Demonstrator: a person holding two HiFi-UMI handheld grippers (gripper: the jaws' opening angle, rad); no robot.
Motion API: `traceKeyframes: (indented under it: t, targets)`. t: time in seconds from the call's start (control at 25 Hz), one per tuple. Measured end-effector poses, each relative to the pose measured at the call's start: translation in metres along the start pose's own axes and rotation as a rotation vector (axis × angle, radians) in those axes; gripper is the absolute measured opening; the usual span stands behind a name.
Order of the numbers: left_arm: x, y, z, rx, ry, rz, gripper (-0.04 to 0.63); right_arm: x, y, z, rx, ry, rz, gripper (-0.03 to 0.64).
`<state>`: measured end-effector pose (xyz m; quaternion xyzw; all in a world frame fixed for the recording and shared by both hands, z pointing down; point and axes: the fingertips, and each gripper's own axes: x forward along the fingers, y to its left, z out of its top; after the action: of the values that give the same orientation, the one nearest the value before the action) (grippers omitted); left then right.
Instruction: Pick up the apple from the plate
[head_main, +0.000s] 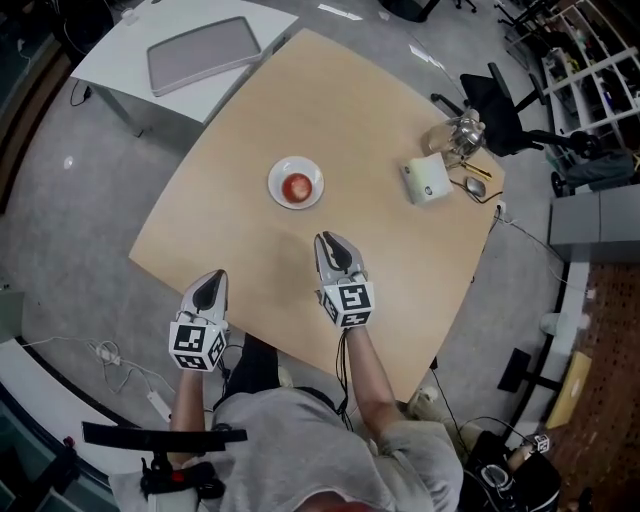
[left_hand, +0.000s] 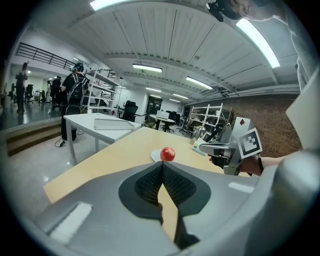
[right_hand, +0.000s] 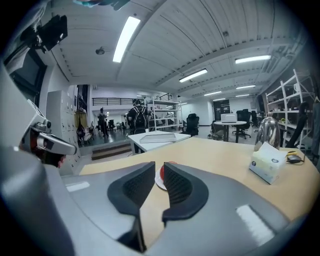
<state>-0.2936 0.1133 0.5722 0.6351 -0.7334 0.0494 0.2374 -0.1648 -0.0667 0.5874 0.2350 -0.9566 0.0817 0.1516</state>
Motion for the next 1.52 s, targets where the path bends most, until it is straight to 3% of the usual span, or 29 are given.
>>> traceKeyframes:
  t: [0.8, 1.52]
  targets:
    - [0.039, 0.027, -0.023, -0.070, 0.089, 0.001, 0.020, 0.111, -0.022, -0.023, 0.013, 0.093, 0.038, 0.280]
    - [0.061, 0.041, -0.039, -0.077, 0.145, -0.025, 0.020, 0.161, -0.035, -0.052, -0.011, 0.173, 0.006, 0.339]
